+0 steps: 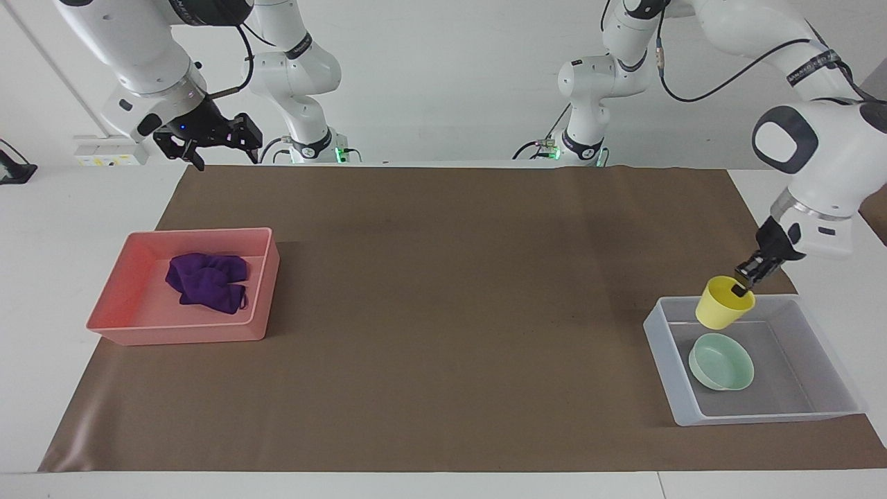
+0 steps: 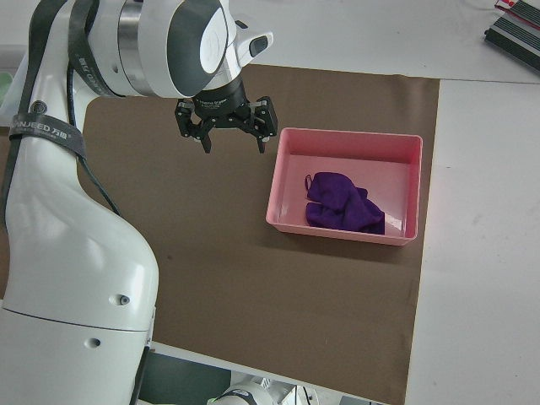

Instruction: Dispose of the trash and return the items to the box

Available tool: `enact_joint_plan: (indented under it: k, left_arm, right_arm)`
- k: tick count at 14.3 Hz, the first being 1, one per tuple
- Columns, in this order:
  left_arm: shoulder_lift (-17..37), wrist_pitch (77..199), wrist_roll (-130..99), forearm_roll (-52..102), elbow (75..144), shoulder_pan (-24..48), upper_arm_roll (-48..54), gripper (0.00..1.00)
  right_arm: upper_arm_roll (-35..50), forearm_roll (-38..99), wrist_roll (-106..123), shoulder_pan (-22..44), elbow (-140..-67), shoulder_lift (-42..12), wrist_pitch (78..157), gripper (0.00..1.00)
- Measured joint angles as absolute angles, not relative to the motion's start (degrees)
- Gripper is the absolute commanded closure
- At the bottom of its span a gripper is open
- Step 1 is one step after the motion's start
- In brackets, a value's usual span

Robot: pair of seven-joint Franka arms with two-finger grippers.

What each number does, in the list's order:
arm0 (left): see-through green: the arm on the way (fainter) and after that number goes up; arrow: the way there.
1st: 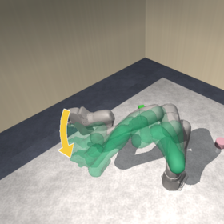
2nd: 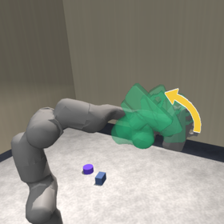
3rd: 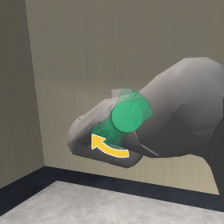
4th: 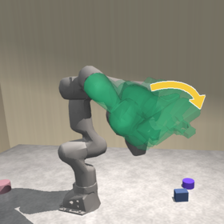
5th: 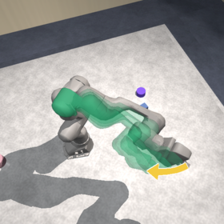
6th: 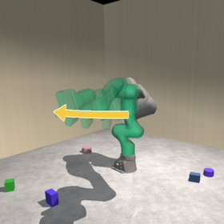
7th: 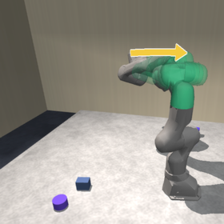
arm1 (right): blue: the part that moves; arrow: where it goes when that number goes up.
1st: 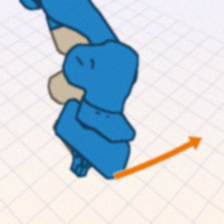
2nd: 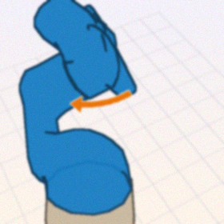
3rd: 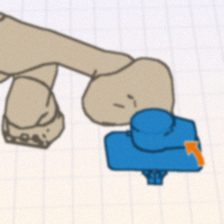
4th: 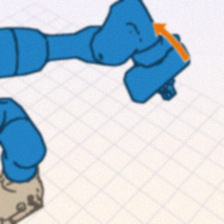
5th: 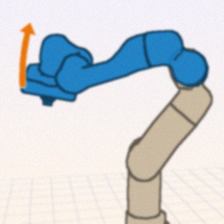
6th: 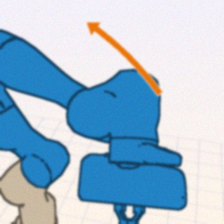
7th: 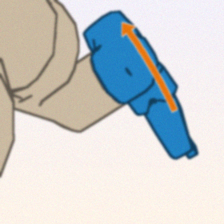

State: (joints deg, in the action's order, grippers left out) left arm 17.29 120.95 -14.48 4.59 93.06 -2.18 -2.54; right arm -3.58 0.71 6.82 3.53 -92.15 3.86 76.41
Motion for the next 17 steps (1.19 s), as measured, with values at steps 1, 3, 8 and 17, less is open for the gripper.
enact_joint_plan:
  k: [1, 3, 8, 17]
  left_arm:
    - [20.24, 123.32, -14.48, 4.59, 91.84, -2.23, -2.48, 1.0]
    - [24.99, 126.7, -14.49, 4.59, 90.48, -2.22, -2.29, 1.0]
    - [28.95, 129.27, -11.69, 2.84, 89.07, -2.52, -2.32, 0.0]
    - [10.29, 108.94, 0.82, -0.97, 97.98, -1.82, -1.56, 0.0]
  right_arm:
    - [-3.58, 0.71, 6.82, 3.53, -92.15, 3.86, 76.41, 0.01]
    - [-3.58, 0.71, 6.82, 3.53, -92.17, 3.86, 76.41, 0.01]
    - [-3.58, 0.71, 6.82, 3.52, -92.19, 3.86, 76.41, 0.01]
    - [-3.58, 0.71, 6.83, 3.52, -92.2, 3.86, 76.41, 0.01]
